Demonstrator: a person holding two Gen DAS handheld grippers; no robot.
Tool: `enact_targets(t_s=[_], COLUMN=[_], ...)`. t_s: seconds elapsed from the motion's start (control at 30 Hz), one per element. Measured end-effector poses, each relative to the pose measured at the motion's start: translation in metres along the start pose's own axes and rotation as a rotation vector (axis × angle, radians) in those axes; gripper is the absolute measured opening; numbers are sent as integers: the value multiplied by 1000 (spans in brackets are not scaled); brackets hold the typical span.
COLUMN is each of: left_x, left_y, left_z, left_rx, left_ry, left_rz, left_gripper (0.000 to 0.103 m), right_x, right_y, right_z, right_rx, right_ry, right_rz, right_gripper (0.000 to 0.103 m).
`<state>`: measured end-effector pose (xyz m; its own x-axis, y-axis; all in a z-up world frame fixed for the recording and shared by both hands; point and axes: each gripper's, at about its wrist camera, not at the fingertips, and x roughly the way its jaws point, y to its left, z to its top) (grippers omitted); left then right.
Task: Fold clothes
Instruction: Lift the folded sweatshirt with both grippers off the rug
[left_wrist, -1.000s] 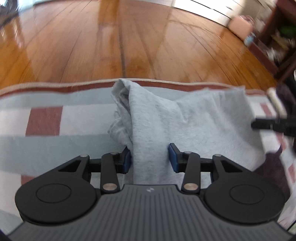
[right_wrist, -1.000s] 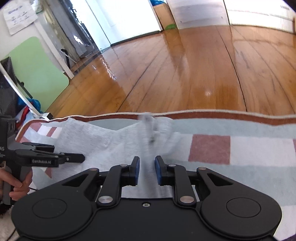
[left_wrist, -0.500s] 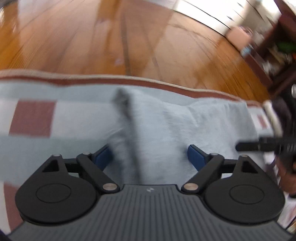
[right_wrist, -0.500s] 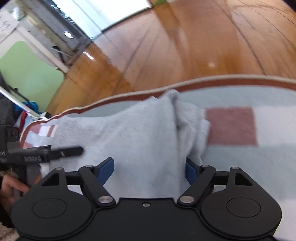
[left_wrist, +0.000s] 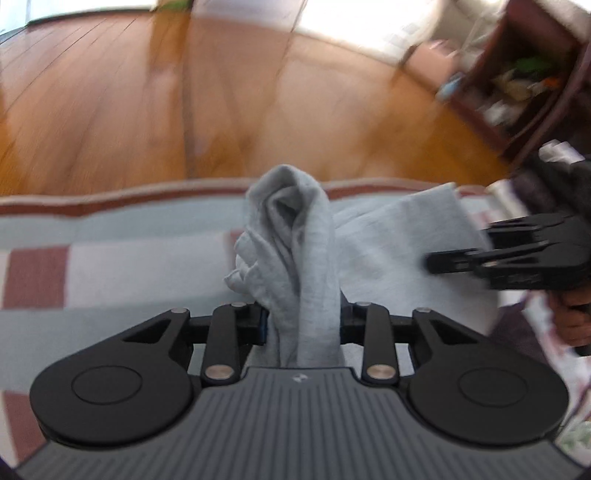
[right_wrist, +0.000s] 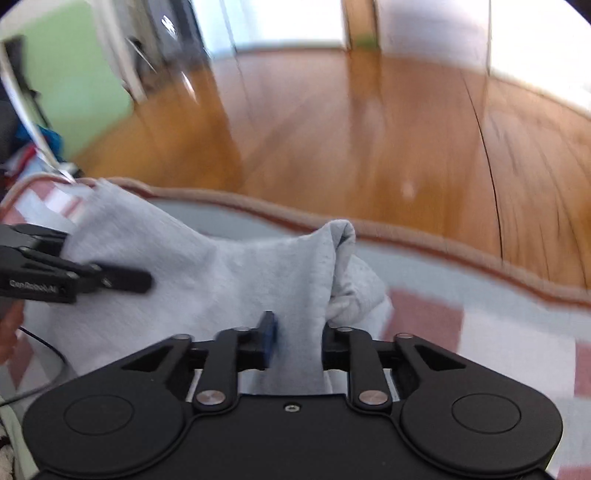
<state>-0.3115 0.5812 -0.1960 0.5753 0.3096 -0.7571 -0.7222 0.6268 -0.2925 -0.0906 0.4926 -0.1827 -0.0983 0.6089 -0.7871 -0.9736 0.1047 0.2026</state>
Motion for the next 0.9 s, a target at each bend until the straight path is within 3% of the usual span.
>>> enact_targets(t_s=[0.1,0.17,0.23,0.33,0.43,0.5,0.53,0.57,0.63,0.7,0.9], left_x=[1,0,0,6,17,22,26,27,27,22,-9], left_y=[18,27,29,45,67,83,90,92,89,81,60], left_z=[-2,-5,-11,-12,-18,-25,-29,-31,-33,-31,-22], left_rx=[-105,-143,-171,-258,-428,-541,-585,-597,-587,-546,-399], left_ry=[27,35,45,58,56,61,65,65,58,42,-17], left_rz=[-33,-40,-40,-112,-270,-346,-375,-378,-369,-344,-274], left_gripper=[38,48,53,54,54,52,43,37,35,35,29], right_x=[1,0,3,13,25,34,37,39,36,21,-22], right_y=[-13,-22,-34,-55,-60,-55,-51,-47,-38,-23,22], right_z=[-1,-3,-7,-15,-11,-2,1,3,4,4,4], right_rx=[94,156,221,312,325,284,245,214,171,122,-25], right_ry=[11,16,35,48,26,19,13,6,-16,-49,-148], right_rz=[17,0,19,120,188,189,186,179,151,116,10], right_gripper=[56,66,70,79,83,68,54,40,27,21,19])
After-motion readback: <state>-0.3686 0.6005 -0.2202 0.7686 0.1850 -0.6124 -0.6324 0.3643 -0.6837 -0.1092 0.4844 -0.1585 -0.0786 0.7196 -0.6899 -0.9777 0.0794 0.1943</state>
